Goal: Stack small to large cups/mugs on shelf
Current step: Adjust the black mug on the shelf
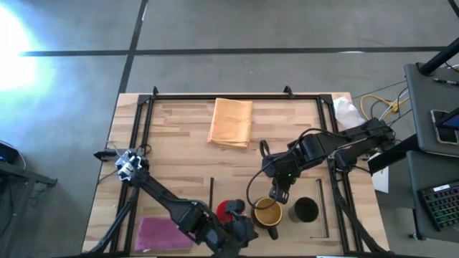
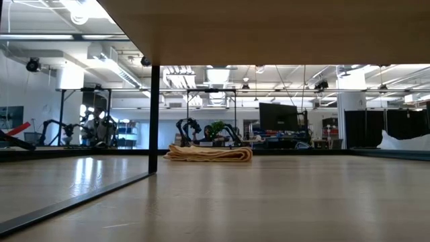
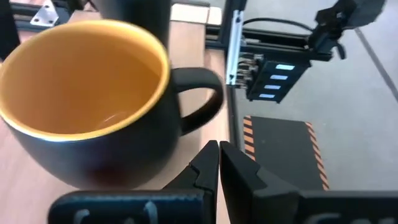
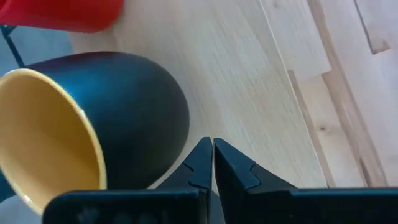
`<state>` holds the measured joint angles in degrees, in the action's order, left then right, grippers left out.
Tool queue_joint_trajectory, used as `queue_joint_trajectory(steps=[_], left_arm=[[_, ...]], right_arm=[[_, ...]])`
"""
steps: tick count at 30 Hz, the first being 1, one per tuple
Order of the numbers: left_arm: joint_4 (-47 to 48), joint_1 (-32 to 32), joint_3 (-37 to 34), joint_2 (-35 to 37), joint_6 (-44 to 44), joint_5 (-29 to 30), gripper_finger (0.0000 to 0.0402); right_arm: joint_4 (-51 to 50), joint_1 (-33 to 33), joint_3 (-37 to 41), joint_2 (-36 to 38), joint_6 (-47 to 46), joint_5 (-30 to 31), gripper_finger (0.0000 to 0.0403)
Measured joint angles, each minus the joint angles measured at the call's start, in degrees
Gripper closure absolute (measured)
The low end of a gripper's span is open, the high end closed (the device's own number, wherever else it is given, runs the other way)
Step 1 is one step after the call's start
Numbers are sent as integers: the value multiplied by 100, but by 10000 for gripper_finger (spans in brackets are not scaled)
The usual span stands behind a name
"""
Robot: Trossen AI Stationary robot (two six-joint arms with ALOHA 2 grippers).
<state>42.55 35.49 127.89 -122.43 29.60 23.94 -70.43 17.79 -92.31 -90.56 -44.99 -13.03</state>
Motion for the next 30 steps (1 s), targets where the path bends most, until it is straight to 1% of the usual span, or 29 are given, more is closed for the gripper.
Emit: queue_joint_trajectory(steps=[12, 16, 22, 30], left_arm=[[10, -220, -17, 0, -170, -62, 402], [121, -267, -10, 9, -167, -101, 402], [558, -293, -10, 66, -150, -102, 402], [653, -368, -10, 201, -150, -101, 402]], right_arm=[[9, 52, -2, 0, 176, -263, 394], [7, 48, -2, 2, 239, -357, 394], [0, 68, -2, 2, 302, -478, 394], [0, 74, -2, 2, 354, -559, 394]])
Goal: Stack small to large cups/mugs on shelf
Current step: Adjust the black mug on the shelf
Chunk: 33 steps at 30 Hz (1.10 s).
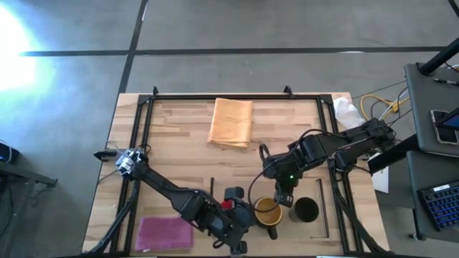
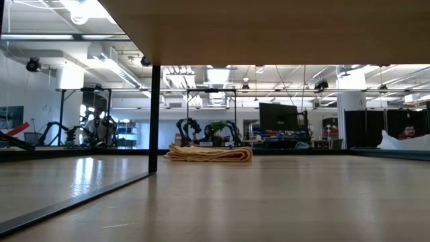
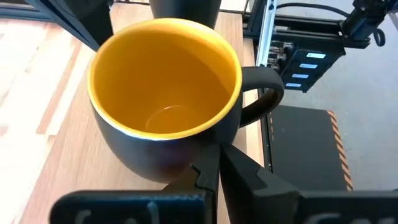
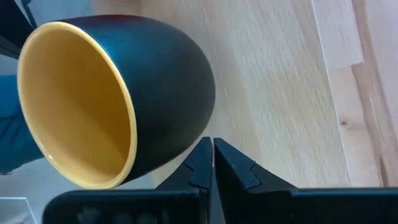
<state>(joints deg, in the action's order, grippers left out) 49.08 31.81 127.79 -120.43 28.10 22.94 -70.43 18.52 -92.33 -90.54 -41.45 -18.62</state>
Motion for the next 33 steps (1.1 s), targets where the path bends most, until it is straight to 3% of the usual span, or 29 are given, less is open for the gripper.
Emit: queue_joint_trajectory(steps=[20, 33], left_arm=[[-81, -58, 1, 40, 17, -107, 402], [-55, -98, -23, 40, -2, -118, 402]], right_arm=[[-5, -4, -4, 17, 307, 210, 394], [92, 91, -4, 17, 168, -132, 394]])
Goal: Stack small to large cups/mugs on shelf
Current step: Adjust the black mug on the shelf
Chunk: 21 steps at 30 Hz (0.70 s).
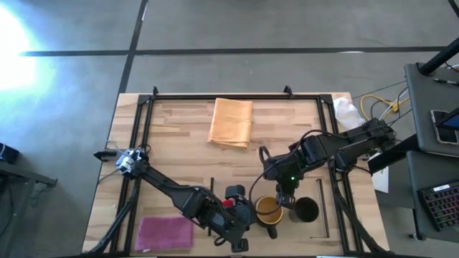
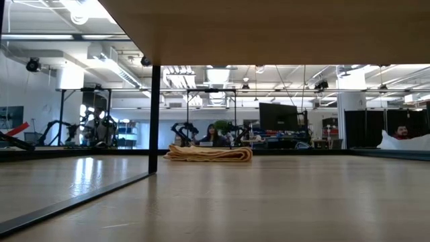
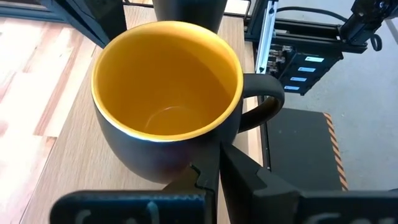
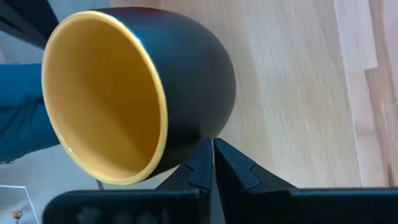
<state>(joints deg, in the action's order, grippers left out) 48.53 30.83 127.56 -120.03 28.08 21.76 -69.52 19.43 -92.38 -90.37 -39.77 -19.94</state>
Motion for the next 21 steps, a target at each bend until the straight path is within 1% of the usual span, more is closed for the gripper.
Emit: queue_joint_trajectory(steps=[17, 21], left_arm=[[57, -30, -41, 2, -4, -11, 402], [60, -37, -41, 2, -4, -13, 402]], right_arm=[[-9, 132, 0, 0, -30, -19, 394], [-1, 143, 0, 0, -32, -154, 394]])
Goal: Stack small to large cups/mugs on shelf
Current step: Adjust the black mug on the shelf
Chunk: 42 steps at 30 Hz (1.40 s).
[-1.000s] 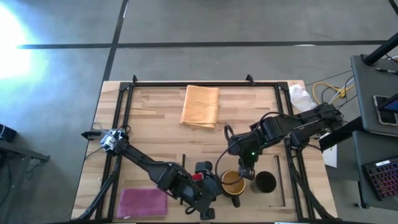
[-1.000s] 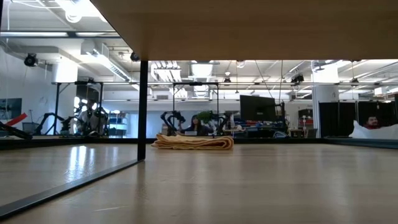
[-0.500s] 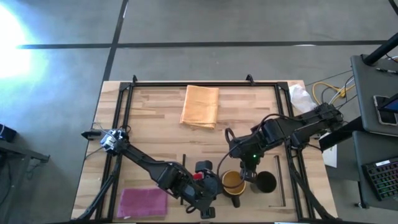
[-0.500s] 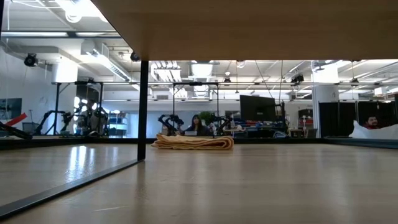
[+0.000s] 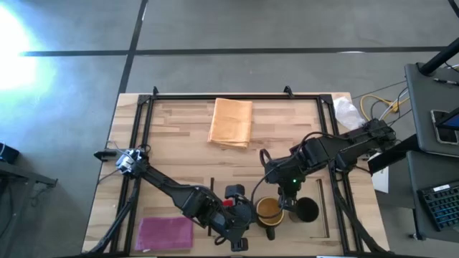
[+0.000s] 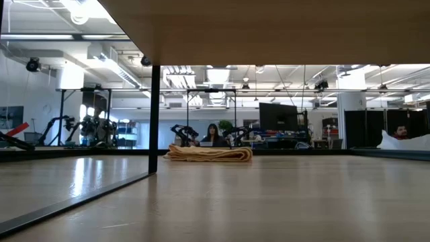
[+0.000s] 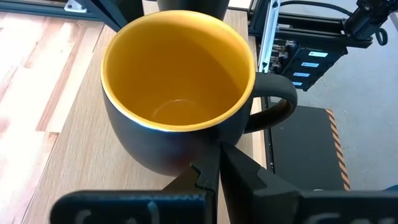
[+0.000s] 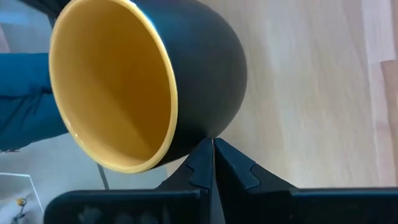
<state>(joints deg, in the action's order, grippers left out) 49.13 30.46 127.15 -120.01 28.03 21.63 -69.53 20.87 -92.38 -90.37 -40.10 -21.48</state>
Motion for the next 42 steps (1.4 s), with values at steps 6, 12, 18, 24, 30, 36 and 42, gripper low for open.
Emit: queue_joint_trajectory(steps=[6, 12, 18, 24, 30, 36, 42], left_arm=[[8, -2, -2, 2, 0, 2, 402], [12, -4, -2, 2, 0, 7, 402], [-3, -14, -2, 2, 7, 16, 402], [3, -20, 51, 2, 11, -9, 402], [49, -35, 63, 2, 11, -11, 402], [108, -37, 75, 4, 15, -7, 402], [133, -37, 118, 4, 28, -11, 402]], right_arm=[[23, 53, 0, 0, 0, -60, 394], [29, 67, 0, 0, 2, -104, 394], [-54, 65, 0, 0, 6, -81, 394], [-60, 61, 0, 0, 9, -15, 394], [-74, 61, 0, 0, -2, -22, 394], [-77, 63, 2, -4, -34, -102, 394], [-75, 61, 2, -4, -33, -102, 394]])
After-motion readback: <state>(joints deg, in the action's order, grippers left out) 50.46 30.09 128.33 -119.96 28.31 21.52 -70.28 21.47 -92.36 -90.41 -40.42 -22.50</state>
